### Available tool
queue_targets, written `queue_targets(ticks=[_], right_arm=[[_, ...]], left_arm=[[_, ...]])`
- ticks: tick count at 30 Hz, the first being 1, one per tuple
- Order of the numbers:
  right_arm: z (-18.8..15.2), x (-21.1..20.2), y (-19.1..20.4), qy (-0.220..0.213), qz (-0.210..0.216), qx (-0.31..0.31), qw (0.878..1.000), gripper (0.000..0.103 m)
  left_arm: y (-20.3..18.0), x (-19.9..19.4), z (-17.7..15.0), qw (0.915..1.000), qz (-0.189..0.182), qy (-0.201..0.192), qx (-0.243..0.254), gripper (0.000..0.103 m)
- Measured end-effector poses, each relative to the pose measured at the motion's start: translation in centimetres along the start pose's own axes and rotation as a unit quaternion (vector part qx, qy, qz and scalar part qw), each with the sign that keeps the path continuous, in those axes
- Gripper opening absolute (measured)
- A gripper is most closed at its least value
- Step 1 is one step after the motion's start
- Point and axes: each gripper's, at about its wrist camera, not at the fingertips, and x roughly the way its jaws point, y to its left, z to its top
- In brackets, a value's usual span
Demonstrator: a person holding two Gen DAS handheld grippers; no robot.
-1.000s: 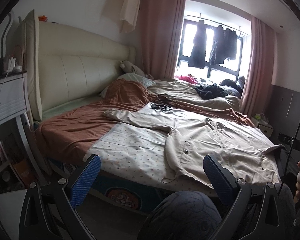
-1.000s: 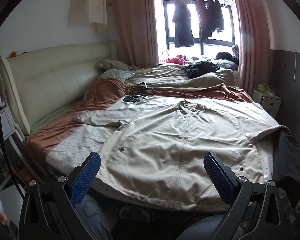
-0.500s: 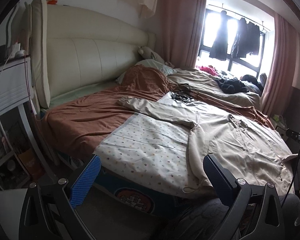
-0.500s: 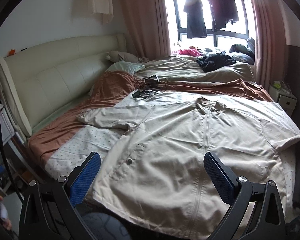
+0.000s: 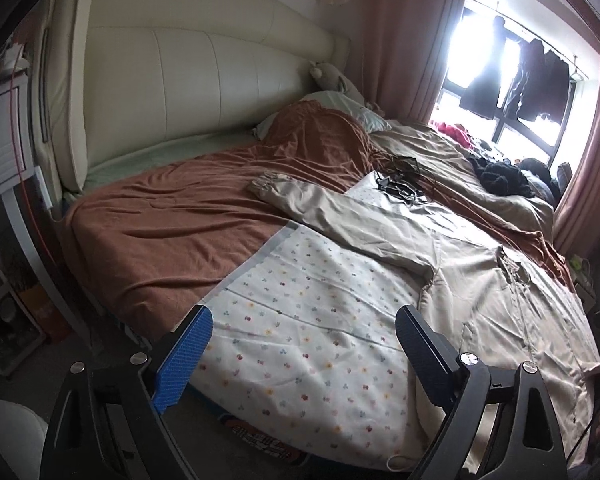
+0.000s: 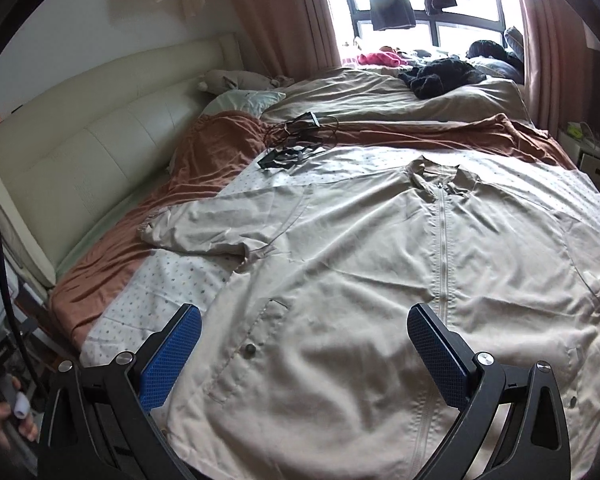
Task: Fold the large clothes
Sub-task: 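Reach the left gripper to the jacket sleeve cuff and close on it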
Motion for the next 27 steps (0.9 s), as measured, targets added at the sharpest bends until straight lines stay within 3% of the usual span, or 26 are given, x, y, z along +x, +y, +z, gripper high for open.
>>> queue_targets(ticks=[12,18,20,24,27], right_arm=[[3.7,9.2,-0.9,0.031,0.002,-0.001,1.000,0.101],[4.2,14.8,-1.7,0.061,-0.003,0.020,0.998,0.083],[4.3,16.4,-2.0,0.073,-0.002,0.025,0.997,0.081],[4.7,18.6,-2.4,0.079,-0.003,0.032,0.996,0.077],[5.0,20.1,-2.6,0.082,-0.002,0.029,0.996,0.064]], left_arm=[[0.4,12.4,5.8,0.9987,-0.005,0.049,-0.015,0.073],[1.2,18.3,8.5,0.9976,-0.011,0.063,-0.029,0.069],[1.3,20.4,9.3,0.9969,-0.009,0.072,-0.031,0.063],[1.8,24.1,10.7,0.9957,-0.006,0.085,-0.036,0.063],[1.9,27.0,11.6,0.9944,-0.008,0.097,-0.042,0.060]])
